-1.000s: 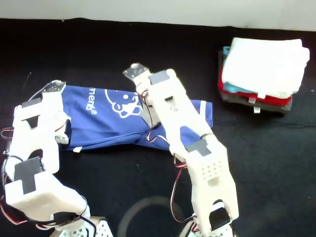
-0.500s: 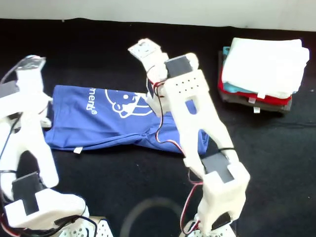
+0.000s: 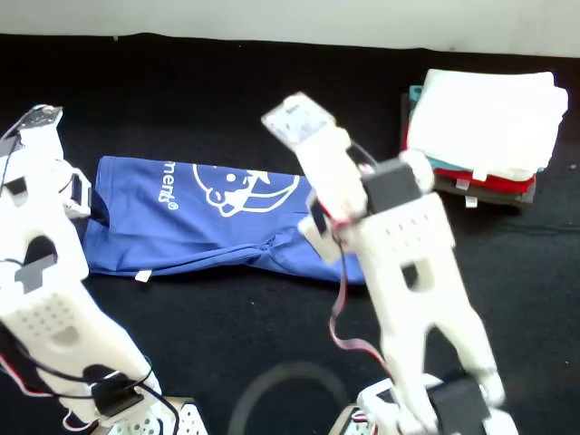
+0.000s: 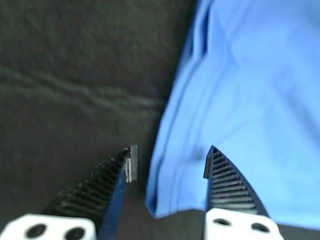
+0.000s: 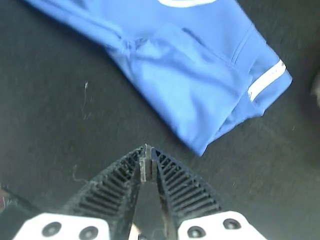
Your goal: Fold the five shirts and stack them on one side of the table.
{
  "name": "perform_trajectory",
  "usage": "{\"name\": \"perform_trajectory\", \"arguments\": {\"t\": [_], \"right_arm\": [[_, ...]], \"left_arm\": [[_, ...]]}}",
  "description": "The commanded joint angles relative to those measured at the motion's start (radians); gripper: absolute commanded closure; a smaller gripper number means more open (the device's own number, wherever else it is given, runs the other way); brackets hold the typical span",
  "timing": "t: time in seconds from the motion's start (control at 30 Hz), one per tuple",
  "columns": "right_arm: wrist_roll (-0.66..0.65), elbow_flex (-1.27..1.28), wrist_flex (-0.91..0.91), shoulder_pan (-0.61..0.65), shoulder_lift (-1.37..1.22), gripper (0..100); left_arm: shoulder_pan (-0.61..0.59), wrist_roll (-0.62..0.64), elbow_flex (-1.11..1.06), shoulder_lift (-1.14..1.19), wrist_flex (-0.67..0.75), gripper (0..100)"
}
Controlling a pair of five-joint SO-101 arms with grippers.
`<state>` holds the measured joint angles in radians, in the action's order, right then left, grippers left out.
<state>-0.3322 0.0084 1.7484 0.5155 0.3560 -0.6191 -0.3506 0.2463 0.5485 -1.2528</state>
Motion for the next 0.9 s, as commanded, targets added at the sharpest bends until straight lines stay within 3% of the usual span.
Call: {"name": "perform_trajectory", "arguments": {"t": [0.0,0.17,0.3,0.37,0.47,0.7,0.87], "right_arm": [[-0.012,0.151,0.015,-0.015,0.234,99.1],[-0.012,0.297,0.015,-0.039,0.433,99.1],[-0.014,0.357,0.015,-0.176,0.518,99.1],[-0.014,0.369,0.013,-0.255,0.547,99.1],[-0.014,0.369,0.012,-0.348,0.575,99.1],[-0.014,0.4,0.01,-0.44,0.587,99.1],[-0.011,0.532,-0.019,-0.443,0.59,99.1]], "left_arm": [[0.047,0.006,0.136,0.09,-0.068,78],[0.128,0.009,0.239,0.222,-0.196,78],[0.156,0.008,0.328,0.288,-0.308,78],[0.159,0.006,0.369,0.317,-0.348,84],[0.145,0.005,0.427,0.363,-0.376,100],[-0.015,0.0,0.578,0.398,-0.445,99],[-0.176,-0.124,0.739,0.398,-0.473,99]]}}
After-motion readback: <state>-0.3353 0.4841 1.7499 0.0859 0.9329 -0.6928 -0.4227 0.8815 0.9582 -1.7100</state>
